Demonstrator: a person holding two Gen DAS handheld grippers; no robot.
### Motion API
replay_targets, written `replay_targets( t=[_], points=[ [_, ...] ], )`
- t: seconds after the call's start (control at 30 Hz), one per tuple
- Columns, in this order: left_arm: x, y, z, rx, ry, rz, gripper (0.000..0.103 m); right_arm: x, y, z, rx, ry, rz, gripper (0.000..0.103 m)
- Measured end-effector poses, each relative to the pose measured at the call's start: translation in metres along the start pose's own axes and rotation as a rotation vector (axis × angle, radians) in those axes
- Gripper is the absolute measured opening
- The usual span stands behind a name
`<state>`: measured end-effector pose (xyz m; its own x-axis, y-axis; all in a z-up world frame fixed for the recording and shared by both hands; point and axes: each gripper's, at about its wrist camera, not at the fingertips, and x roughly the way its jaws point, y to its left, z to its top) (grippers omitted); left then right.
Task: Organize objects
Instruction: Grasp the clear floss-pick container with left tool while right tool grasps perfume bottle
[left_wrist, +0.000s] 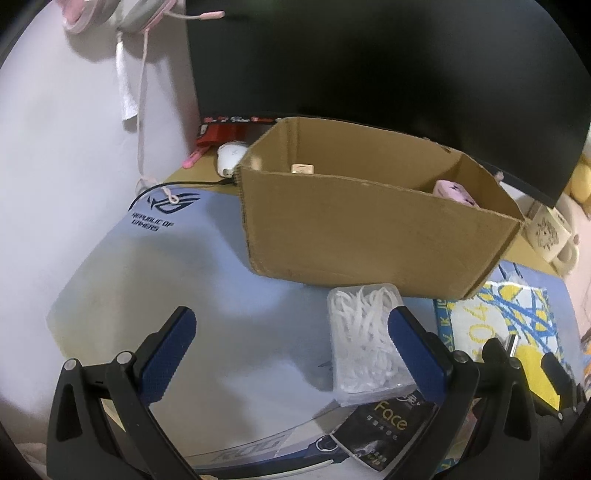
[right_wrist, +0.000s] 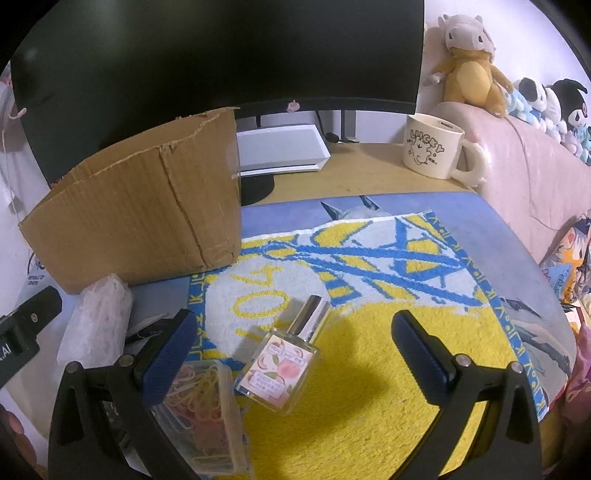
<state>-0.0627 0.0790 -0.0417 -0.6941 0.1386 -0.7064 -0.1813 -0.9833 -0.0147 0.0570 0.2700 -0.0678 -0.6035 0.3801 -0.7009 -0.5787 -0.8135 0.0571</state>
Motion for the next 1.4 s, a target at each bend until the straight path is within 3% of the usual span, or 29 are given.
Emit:
replay_targets(
  t=[0.13,0.43,0.73,0.83,1.03,1.1,1.17,1.23,1.3,1.4],
  points=[
    [0.001,-0.010,-0.001,0.025,0.003,-0.015,0.103,0.001,-0.001,0.000,0.018,-0.001,-0.043,0.103],
    [0.007,-0.025,-0.006,0.077,0.020,-0.054,0.103,0.009,0.000,-0.003,0.031,0.070,-0.009,0.103],
    [0.021,-0.027,-0.009,0.042,0.081,-0.086,0.103,0.005,0.007,-0.004,0.001,0.042,-0.046,0.103],
    [0.027,-0.026,-0.009,0.056,0.065,-0.085,0.103,0.005,0.007,-0.004,-0.001,0.040,-0.050,0.103],
    [0.038,-0.016,-0.011,0.020,0.109,-0.110,0.103,0.004,0.008,-0.003,-0.012,0.008,-0.134,0.103],
    [0.042,-0.009,-0.012,-0.025,0.137,-0.146,0.093,0.003,0.008,-0.003,-0.012,0.008,-0.138,0.103],
    [0.045,0.000,-0.013,-0.080,0.173,-0.233,0.066,0.002,0.008,-0.003,-0.004,0.017,-0.135,0.103],
    [0.044,0.007,-0.013,-0.107,0.161,-0.243,0.057,0.000,0.008,-0.003,0.008,0.022,-0.128,0.103],
    [0.045,0.010,-0.013,-0.102,0.155,-0.205,0.057,-0.002,0.009,-0.005,0.009,0.020,-0.119,0.101],
    [0.044,0.014,-0.013,-0.097,0.145,-0.168,0.057,-0.006,0.014,-0.006,0.008,0.020,-0.106,0.084]
  ],
)
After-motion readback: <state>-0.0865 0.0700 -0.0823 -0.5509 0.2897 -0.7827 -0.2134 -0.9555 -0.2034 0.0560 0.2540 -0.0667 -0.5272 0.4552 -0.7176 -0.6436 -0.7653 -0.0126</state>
